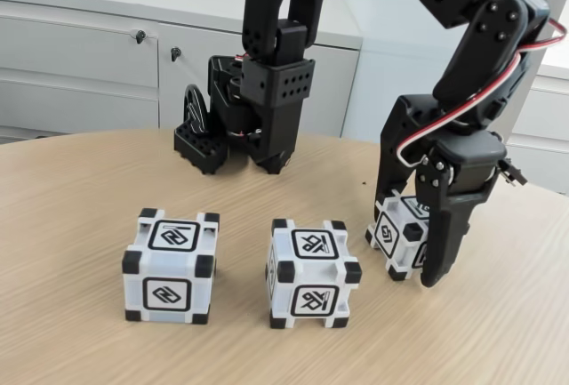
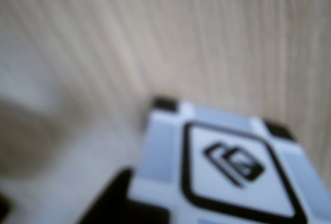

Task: Stack cubes from left to right.

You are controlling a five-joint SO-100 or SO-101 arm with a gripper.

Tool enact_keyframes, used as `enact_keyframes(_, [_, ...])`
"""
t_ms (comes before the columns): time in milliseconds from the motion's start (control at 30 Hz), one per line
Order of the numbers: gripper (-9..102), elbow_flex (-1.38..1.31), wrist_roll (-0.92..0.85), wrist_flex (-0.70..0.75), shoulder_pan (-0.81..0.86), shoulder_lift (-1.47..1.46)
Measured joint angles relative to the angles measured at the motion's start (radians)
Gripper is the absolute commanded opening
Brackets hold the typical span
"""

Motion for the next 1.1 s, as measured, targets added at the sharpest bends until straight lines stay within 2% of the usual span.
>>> enact_keyframes(367, [12, 0.002, -0.009, 0.015, 0.008, 0.149])
enact_keyframes(767, [12, 0.009, -0.054, 0.023, -0.002, 0.614])
enact_keyframes(1100, [9, 0.011, -0.094, 0.224, 0.055, 0.735])
